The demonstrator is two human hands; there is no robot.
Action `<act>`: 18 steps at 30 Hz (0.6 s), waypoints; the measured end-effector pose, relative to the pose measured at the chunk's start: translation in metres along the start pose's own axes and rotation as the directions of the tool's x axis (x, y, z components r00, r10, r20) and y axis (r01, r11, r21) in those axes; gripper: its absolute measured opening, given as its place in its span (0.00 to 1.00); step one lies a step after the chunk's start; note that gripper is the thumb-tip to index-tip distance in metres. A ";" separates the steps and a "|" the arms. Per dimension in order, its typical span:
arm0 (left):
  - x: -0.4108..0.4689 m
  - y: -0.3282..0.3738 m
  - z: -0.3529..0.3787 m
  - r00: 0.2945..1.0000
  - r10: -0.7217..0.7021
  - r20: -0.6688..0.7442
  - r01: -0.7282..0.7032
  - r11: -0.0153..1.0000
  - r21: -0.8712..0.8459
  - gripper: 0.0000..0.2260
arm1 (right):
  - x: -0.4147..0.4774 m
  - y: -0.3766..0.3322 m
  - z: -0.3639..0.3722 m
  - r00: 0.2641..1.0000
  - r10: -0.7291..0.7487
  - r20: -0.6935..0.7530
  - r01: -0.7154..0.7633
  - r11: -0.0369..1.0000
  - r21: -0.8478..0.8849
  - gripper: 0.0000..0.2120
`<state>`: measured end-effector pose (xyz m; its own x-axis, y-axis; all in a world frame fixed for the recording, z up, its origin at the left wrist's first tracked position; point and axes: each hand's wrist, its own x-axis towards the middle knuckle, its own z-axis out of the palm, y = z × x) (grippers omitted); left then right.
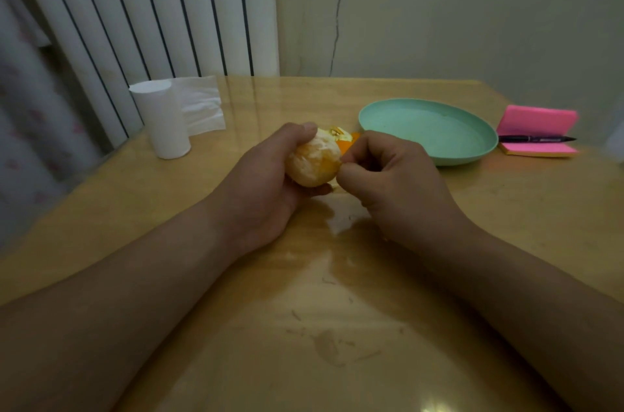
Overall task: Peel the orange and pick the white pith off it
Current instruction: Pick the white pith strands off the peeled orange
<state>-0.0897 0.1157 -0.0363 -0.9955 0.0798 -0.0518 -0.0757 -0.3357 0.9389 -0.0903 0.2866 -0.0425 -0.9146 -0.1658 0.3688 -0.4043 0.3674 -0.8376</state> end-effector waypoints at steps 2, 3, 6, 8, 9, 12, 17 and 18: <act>0.000 0.002 -0.002 0.999 -0.041 0.013 0.041 0.998 -0.047 0.19 | 0.000 0.000 -0.001 1.000 -0.009 0.010 0.009 1.000 0.027 0.03; -0.001 0.002 -0.003 0.998 -0.055 0.017 0.056 0.996 -0.067 0.20 | 0.000 -0.001 -0.001 1.000 -0.012 0.017 0.011 0.999 0.038 0.02; -0.001 0.004 -0.003 0.997 -0.072 0.042 0.076 0.989 -0.123 0.17 | 0.000 -0.001 -0.002 0.999 -0.010 0.033 0.008 0.998 0.056 0.02; -0.002 0.005 -0.003 0.995 -0.081 0.054 0.088 0.985 -0.150 0.16 | 0.001 0.000 -0.003 0.999 -0.012 0.044 0.009 0.997 0.071 0.03; -0.002 0.005 -0.003 0.995 -0.084 0.056 0.092 0.983 -0.157 0.16 | 0.001 0.000 -0.003 0.998 -0.016 0.052 0.012 0.997 0.080 0.04; -0.001 0.005 -0.004 0.994 -0.089 0.059 0.098 0.980 -0.173 0.23 | 0.001 0.002 -0.003 0.997 -0.029 0.065 0.023 0.995 0.094 0.05; -0.002 0.006 -0.005 0.991 -0.103 0.083 0.117 0.976 -0.181 0.22 | 0.002 0.004 -0.002 0.998 -0.024 0.055 0.018 0.993 0.117 0.03; -0.002 0.006 -0.006 0.990 -0.103 0.092 0.119 0.975 -0.187 0.20 | 0.002 0.004 -0.002 0.998 -0.024 0.059 0.016 0.992 0.122 0.02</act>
<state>-0.0885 0.1081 -0.0321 -0.9729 0.1996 -0.1168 -0.2028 -0.4932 0.8459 -0.0939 0.2895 -0.0442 -0.9031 -0.2278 0.3641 -0.4156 0.2500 -0.8745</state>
